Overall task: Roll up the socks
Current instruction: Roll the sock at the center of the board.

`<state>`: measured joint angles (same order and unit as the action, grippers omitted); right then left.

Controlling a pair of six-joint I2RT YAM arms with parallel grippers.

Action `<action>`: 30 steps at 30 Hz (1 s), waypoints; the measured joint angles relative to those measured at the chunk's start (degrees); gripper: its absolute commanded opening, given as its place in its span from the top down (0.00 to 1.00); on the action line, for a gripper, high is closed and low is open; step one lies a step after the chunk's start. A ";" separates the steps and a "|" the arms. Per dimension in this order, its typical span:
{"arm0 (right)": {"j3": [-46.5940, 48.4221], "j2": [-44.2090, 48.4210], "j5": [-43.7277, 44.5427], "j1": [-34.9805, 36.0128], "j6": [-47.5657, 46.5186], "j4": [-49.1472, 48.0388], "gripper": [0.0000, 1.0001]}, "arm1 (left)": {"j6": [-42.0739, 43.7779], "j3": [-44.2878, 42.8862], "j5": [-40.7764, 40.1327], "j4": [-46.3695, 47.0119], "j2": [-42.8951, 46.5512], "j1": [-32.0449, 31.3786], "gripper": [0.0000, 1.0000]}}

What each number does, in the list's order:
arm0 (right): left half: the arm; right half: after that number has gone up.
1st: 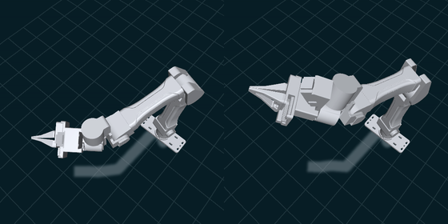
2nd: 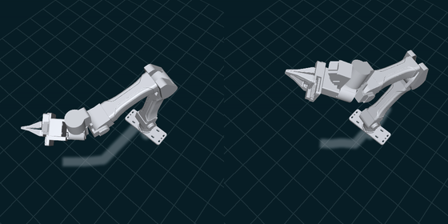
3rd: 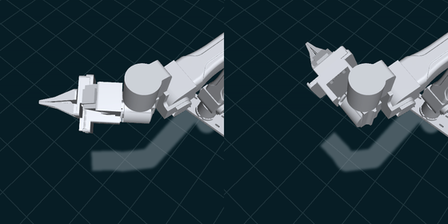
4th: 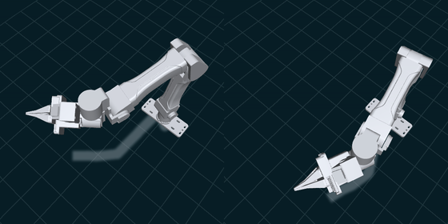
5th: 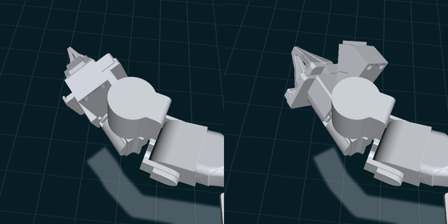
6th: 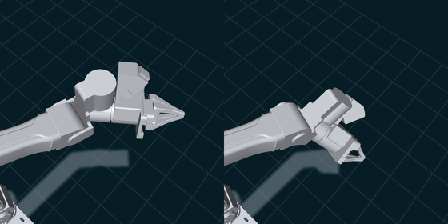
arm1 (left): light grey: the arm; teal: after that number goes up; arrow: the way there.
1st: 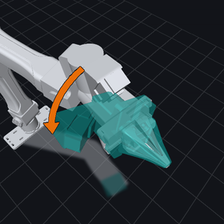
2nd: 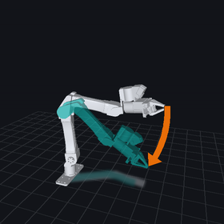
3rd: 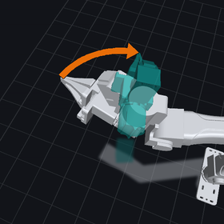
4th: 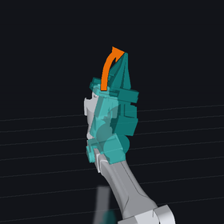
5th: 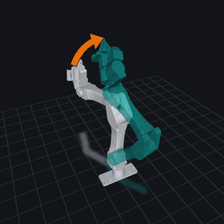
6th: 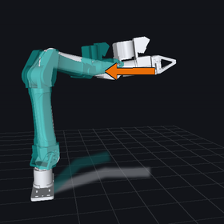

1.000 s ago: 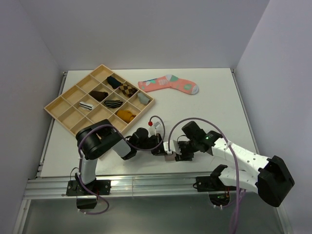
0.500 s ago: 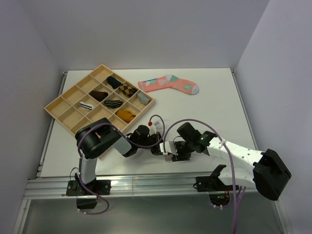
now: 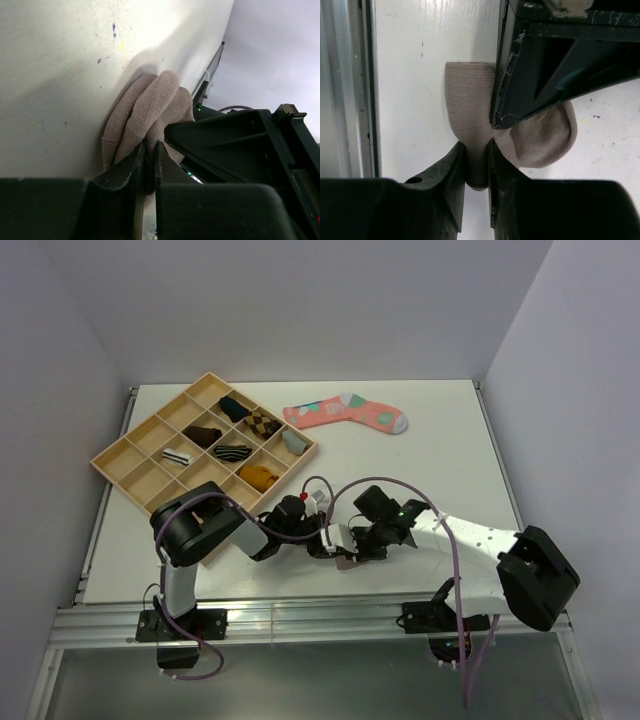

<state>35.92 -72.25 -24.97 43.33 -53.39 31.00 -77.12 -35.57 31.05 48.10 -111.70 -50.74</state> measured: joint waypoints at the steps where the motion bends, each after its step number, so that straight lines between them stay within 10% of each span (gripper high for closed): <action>1: 1.18 -1.27 -0.55 -0.26 -0.02 1.07 0.82 | 0.20 0.02 -0.44 -0.85 0.50 -0.02 0.83; 19: 25.14 -28.81 -13.33 -11.78 -6.56 26.16 0.82 | 17.55 8.48 -23.78 -18.03 29.27 -1.40 0.69; 30: 39.01 -43.56 -15.52 -13.40 -6.40 39.91 0.82 | 29.59 14.78 -40.87 -20.37 39.26 -14.86 0.59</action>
<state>74.94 -115.81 -40.49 29.93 -59.79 70.91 -47.53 -20.80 -9.82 27.73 -72.44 -65.60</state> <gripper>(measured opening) 0.251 0.397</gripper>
